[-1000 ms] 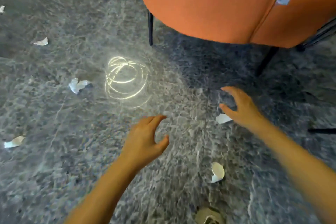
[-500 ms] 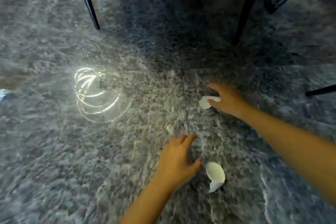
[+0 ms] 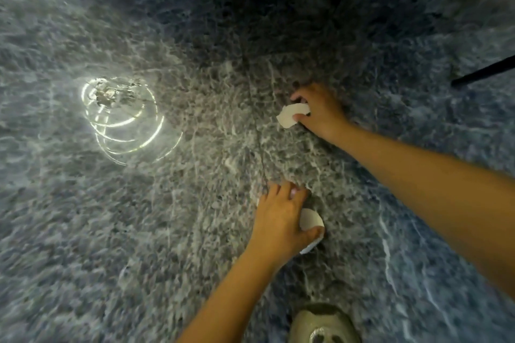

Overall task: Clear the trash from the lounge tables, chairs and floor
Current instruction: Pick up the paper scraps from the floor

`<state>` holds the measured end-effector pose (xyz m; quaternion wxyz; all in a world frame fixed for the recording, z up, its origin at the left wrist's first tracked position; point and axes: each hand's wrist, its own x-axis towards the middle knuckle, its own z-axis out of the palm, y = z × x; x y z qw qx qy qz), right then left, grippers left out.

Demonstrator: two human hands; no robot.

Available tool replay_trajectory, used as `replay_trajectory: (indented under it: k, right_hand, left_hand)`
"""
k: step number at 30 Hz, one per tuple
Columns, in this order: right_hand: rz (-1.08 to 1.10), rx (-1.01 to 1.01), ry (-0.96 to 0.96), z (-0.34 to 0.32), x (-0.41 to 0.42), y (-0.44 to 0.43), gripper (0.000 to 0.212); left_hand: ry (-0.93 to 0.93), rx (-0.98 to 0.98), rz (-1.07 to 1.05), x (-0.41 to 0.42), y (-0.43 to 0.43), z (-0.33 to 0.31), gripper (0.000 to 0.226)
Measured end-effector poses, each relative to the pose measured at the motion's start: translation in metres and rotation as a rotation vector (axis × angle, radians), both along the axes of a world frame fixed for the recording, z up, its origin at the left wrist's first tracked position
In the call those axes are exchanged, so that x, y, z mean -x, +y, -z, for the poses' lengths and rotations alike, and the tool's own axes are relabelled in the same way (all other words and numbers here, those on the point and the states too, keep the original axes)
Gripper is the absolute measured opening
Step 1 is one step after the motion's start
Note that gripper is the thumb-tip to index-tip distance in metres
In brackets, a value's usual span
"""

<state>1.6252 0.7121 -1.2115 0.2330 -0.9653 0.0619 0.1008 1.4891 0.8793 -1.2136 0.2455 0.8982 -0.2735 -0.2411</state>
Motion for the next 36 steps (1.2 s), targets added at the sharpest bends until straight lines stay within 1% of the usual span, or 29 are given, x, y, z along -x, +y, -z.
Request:
replay_trajectory:
  k: [3, 9, 11, 13, 15, 16, 17, 19, 22, 23, 25, 27, 29, 32, 36]
  right_hand:
    - [0.053, -0.025, -0.004, 0.004, 0.001, 0.001, 0.035]
    - [0.122, -0.077, -0.034, 0.009, 0.009, 0.003, 0.028]
    - [0.14, -0.099, -0.056, 0.008, 0.012, 0.003, 0.026]
    - [0.149, -0.111, -0.069, 0.007, 0.013, 0.003, 0.023]
    - [0.188, -0.152, -0.074, 0.005, 0.014, 0.004, 0.019]
    - [0.224, -0.201, -0.072, 0.003, 0.015, 0.006, 0.015]
    - [0.26, -0.268, -0.066, 0.0, 0.016, 0.008, 0.012]
    - [0.313, -0.42, -0.058, -0.01, 0.018, 0.015, 0.009]
    - [0.328, -0.597, -0.093, -0.032, 0.02, 0.031, 0.012]
    - [0.321, -0.659, -0.099, -0.04, 0.021, 0.038, 0.013]
    - [0.273, -0.773, -0.092, -0.054, 0.026, 0.053, 0.015]
    - [0.191, -0.821, -0.077, -0.064, 0.033, 0.068, 0.018]
    - [0.121, -0.82, -0.06, -0.069, 0.038, 0.08, 0.02]
    - [0.053, -0.77, -0.06, -0.071, 0.043, 0.095, 0.019]
    - [0.043, -0.688, -0.099, -0.072, 0.042, 0.111, 0.018]
  left_hand:
    - [-0.019, -0.045, 0.078, 0.003, -0.002, 0.0, 0.068]
    - [-0.041, -0.026, 0.123, 0.009, -0.001, -0.001, 0.053]
    - [-0.019, -0.031, 0.12, 0.011, 0.0, 0.0, 0.048]
    - [0.02, -0.028, 0.094, 0.011, -0.001, 0.0, 0.038]
    - [0.094, -0.027, 0.066, 0.01, -0.002, -0.003, 0.022]
    - [0.166, -0.011, 0.032, 0.009, -0.002, -0.004, 0.02]
    - [0.252, 0.03, -0.025, 0.007, 0.0, -0.005, 0.021]
    - [0.363, 0.151, -0.234, -0.002, 0.008, -0.007, 0.013]
    - [0.357, 0.329, -0.702, -0.025, 0.028, -0.015, 0.003]
    - [0.344, 0.39, -0.819, -0.033, 0.035, -0.019, 0.005]
    - [0.364, 0.518, -0.981, -0.049, 0.047, -0.028, 0.011]
    - [0.445, 0.644, -1.096, -0.061, 0.057, -0.038, 0.019]
    - [0.513, 0.73, -1.159, -0.07, 0.063, -0.049, 0.019]
    - [0.633, 0.888, -1.228, -0.078, 0.069, -0.061, 0.015]
    - [0.76, 1.093, -1.264, -0.077, 0.077, -0.073, 0.025]
